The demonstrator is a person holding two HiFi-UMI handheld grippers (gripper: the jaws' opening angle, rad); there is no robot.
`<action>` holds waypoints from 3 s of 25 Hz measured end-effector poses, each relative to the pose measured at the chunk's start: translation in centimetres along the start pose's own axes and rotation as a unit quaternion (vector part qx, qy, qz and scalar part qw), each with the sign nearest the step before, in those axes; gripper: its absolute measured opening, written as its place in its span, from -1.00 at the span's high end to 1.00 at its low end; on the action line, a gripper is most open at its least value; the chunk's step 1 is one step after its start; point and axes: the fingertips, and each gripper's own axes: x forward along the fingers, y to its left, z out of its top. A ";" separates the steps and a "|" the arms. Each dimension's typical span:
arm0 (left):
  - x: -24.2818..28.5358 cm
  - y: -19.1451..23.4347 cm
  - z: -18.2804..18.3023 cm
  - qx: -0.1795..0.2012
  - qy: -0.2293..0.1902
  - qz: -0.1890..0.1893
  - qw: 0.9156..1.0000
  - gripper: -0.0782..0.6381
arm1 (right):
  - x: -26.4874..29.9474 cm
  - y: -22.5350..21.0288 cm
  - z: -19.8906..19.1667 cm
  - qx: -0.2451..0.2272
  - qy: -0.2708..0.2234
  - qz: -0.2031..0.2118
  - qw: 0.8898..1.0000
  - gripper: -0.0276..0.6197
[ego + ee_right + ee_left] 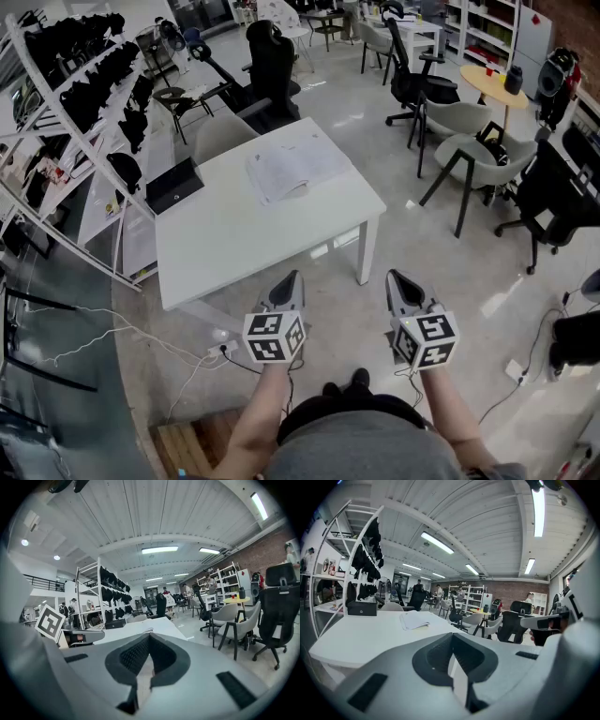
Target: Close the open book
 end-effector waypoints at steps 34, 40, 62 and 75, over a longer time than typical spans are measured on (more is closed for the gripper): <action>4.4 0.8 -0.5 -0.085 0.013 0.015 0.996 0.39 | 2.6 -4.4 0.1 0.041 0.004 0.001 0.999 0.90; 8.2 2.2 -0.1 -0.073 0.024 0.013 0.997 0.35 | 5.7 -6.0 0.5 0.045 0.009 -0.010 0.999 0.90; 22.6 12.8 3.1 -0.108 0.051 0.003 0.993 0.30 | 24.5 -5.9 5.5 0.038 0.025 -0.008 0.999 0.90; 25.8 17.4 3.5 -0.121 0.059 0.008 0.991 0.30 | 30.0 -5.3 6.5 0.032 0.035 -0.011 0.999 0.90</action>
